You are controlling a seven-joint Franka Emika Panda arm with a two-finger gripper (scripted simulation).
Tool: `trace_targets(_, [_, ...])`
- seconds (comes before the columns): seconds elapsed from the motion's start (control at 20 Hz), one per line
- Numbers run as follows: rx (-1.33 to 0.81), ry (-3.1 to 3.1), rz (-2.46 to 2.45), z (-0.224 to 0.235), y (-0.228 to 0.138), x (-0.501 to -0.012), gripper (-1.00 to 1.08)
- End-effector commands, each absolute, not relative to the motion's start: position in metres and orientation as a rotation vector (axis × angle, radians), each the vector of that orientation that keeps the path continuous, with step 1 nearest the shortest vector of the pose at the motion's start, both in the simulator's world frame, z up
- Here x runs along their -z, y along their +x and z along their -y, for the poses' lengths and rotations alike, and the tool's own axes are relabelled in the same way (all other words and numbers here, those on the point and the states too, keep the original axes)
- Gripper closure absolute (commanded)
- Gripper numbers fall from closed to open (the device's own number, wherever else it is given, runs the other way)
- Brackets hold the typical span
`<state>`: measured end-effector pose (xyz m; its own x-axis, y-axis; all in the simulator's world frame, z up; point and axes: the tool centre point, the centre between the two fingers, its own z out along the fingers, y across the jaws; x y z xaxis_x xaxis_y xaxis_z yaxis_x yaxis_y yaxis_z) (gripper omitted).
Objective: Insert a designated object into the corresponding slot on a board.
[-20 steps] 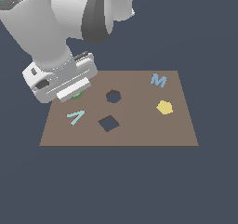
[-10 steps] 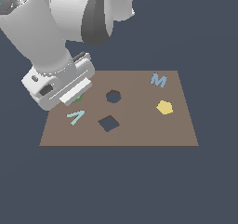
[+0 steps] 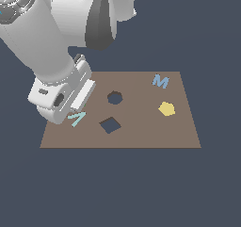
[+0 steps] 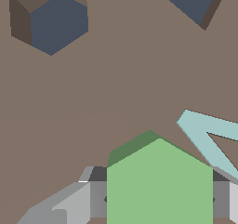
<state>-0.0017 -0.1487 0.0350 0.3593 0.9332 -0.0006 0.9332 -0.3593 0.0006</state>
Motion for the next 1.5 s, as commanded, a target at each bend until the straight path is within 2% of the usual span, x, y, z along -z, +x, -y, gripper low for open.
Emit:
trace_targets(0.0, [0.000, 2.483, -1.923, 0.143, 0.005, -0.036, 1.08])
trace_targets(0.75, [-0.001, 1.662, -2.663, 0.097, 0.028, -0.038, 1.08])
trace_targets(1.45, [-0.001, 0.694, -3.061, 0.048, 0.016, -0.040, 1.08])
